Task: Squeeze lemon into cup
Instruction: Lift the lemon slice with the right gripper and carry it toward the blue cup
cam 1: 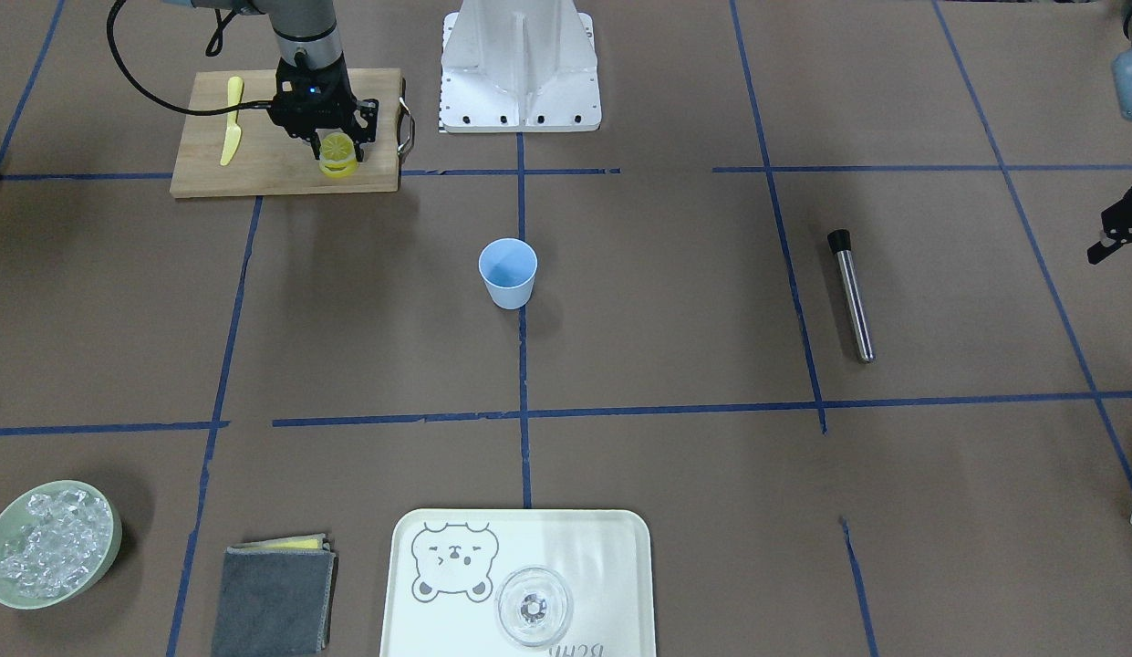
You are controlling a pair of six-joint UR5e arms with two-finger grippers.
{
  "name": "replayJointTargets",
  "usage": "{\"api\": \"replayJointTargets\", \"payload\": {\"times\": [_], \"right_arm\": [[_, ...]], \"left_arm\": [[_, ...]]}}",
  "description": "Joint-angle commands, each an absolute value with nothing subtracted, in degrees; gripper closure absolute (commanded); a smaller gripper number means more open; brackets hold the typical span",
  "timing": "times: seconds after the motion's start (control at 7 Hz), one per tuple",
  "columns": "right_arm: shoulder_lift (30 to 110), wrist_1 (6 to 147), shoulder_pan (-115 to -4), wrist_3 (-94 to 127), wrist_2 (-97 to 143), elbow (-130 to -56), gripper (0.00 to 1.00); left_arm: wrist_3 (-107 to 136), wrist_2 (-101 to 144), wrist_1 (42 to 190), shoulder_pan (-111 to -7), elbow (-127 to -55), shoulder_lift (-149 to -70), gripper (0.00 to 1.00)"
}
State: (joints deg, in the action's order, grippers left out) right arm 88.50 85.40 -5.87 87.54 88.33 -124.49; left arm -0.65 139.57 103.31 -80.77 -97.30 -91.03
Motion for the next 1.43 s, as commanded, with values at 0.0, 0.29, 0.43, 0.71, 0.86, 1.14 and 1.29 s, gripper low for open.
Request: {"api": "replayJointTargets", "payload": {"times": [0.0,0.29,0.43,0.71,0.86,1.14,1.29], "right_arm": [[88.68,85.52,-6.06,87.54,88.33,-125.42,0.58],[89.21,85.52,-6.41,87.54,88.33,-126.90,0.58],[89.21,86.82,-6.85,87.54,88.33,-128.39,0.58],[87.55,91.23,-7.99,87.54,88.33,-131.48,0.57],[83.71,91.84,-8.52,87.54,88.42,-130.88,0.57],[70.91,98.66,-15.69,87.45,93.39,-127.82,0.57],[63.44,99.92,-18.69,87.45,94.56,-121.96,0.56]], "left_arm": [[-0.62,139.66,103.36,-80.77,-97.29,-90.97,0.00],[-0.62,139.66,103.36,-80.77,-97.38,-90.97,0.00],[-0.62,139.66,103.36,-80.77,-97.38,-90.97,0.00],[-0.53,139.66,103.36,-80.77,-97.56,-90.79,0.00],[-0.53,139.66,103.36,-80.77,-97.82,-90.53,0.00],[-0.53,139.66,103.27,-80.77,-97.65,-90.53,0.00],[-0.61,139.66,103.36,-80.77,-97.39,-90.53,0.00]]}}
